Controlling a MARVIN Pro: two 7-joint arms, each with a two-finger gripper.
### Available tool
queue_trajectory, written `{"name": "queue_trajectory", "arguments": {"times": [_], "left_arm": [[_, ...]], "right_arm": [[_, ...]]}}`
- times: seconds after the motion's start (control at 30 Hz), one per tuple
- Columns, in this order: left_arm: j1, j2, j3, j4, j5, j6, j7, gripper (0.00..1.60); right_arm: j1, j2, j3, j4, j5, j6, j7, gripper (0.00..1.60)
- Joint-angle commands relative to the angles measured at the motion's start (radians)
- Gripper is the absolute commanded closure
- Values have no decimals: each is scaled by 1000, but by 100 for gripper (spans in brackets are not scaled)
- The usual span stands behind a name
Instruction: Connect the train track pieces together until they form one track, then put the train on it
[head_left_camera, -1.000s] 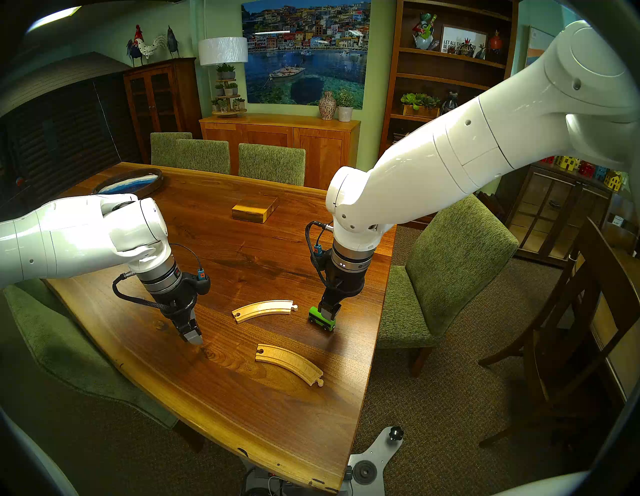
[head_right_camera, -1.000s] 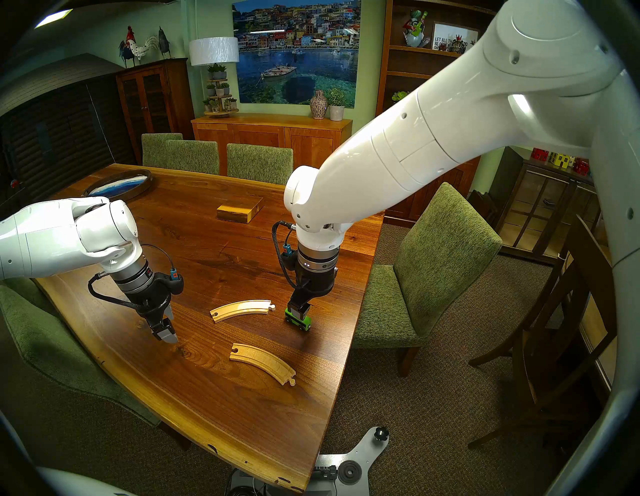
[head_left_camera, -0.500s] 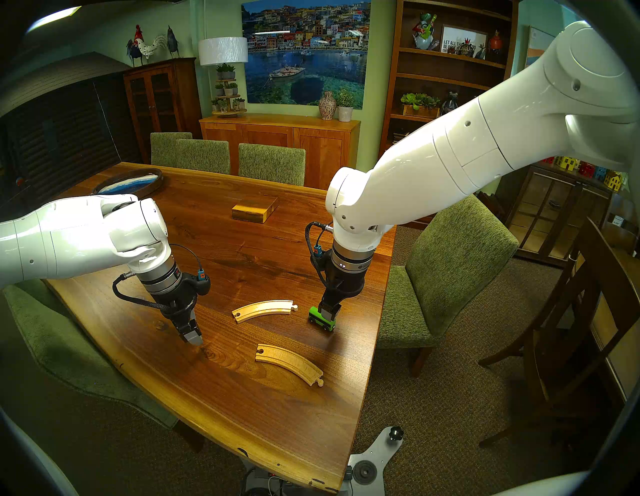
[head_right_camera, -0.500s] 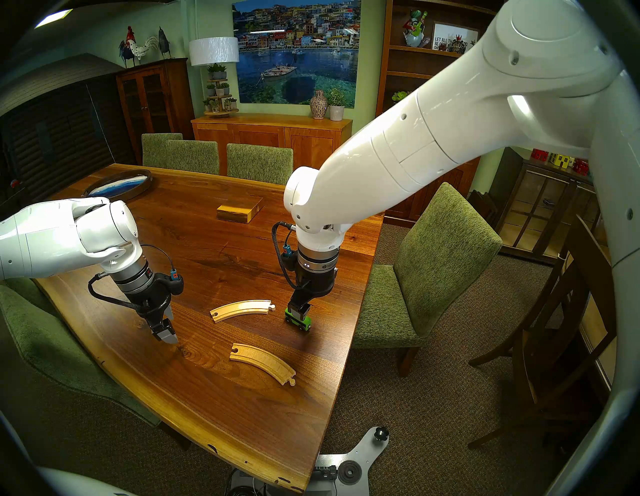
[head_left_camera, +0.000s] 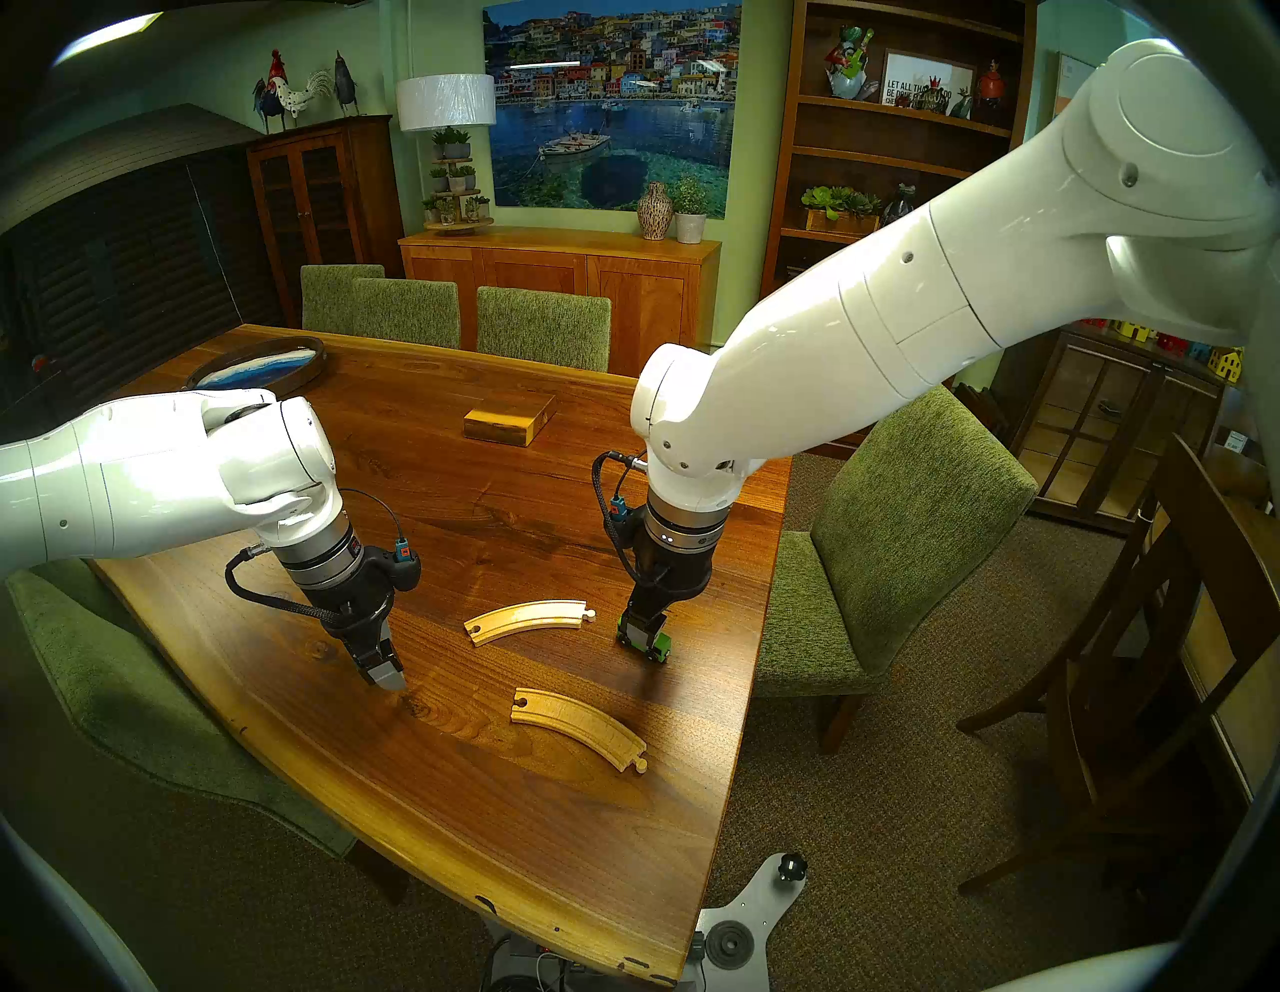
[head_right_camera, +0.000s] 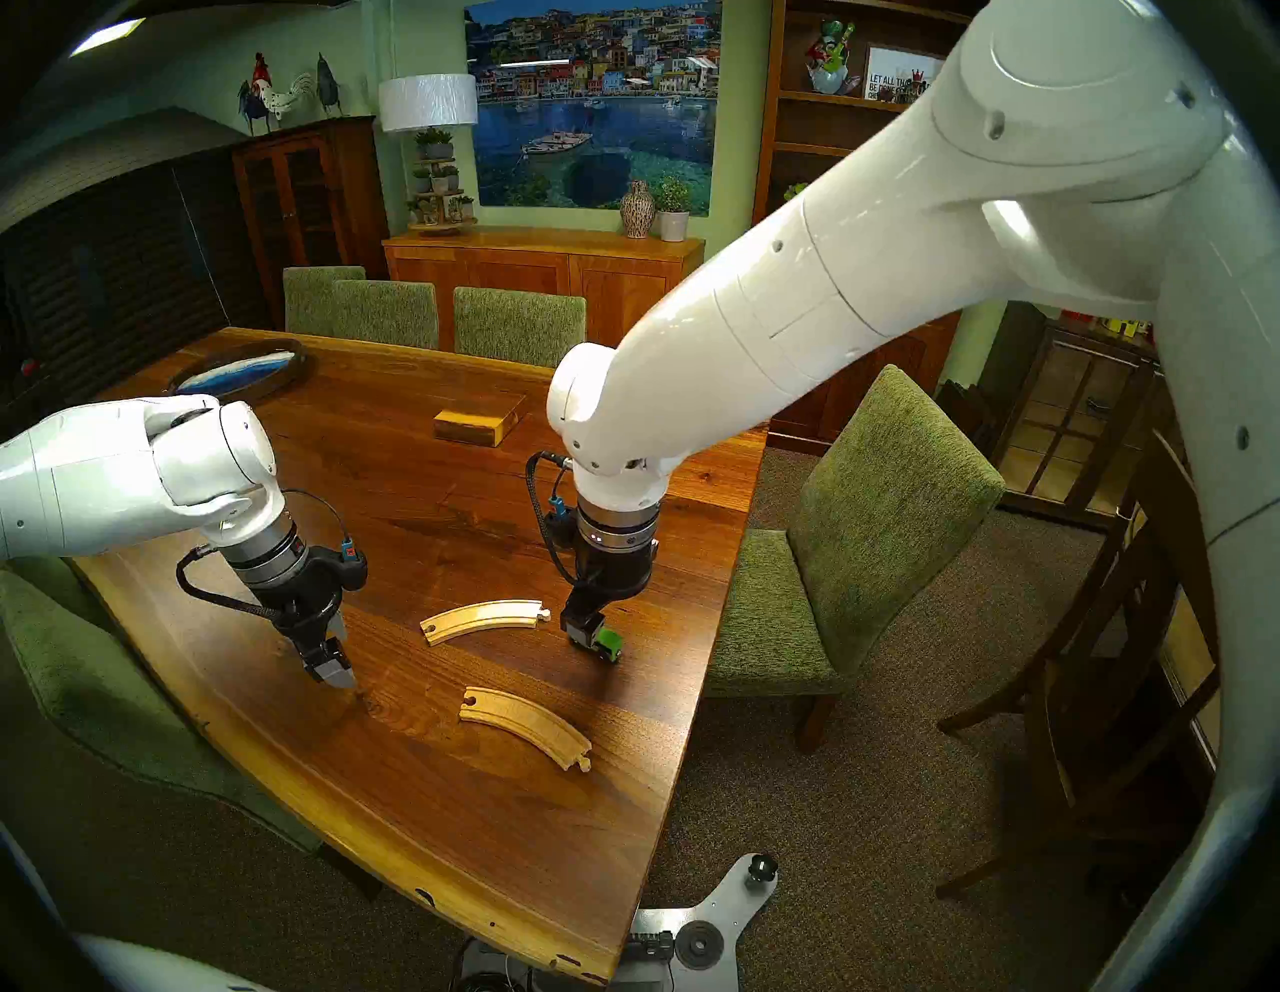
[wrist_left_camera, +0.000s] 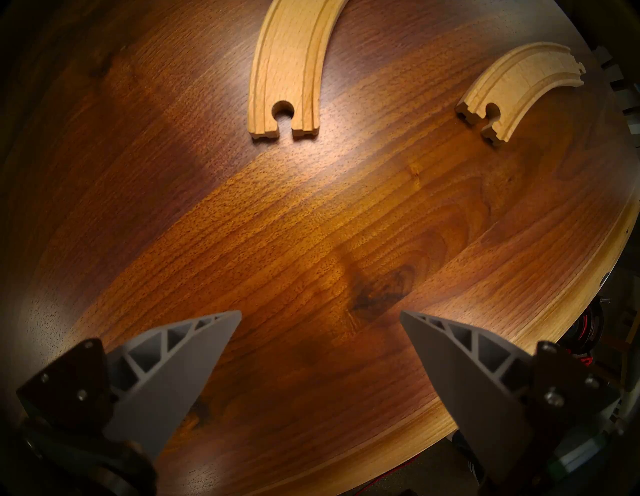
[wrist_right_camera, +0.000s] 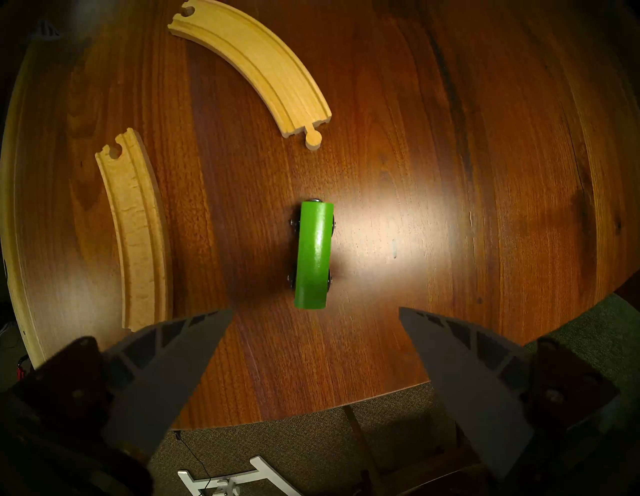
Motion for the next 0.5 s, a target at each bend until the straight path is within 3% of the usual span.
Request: {"name": "queue_trajectory", "arguments": {"times": [0.0, 0.47], "left_arm": [[-27, 0, -19, 0, 1, 0, -1, 0], [-27, 0, -19, 0, 2, 0, -1, 0]], "right_arm": [[-20, -12, 8, 61, 14, 9, 8, 0], [-91, -34, -6, 159, -21, 19, 89, 0]]}}
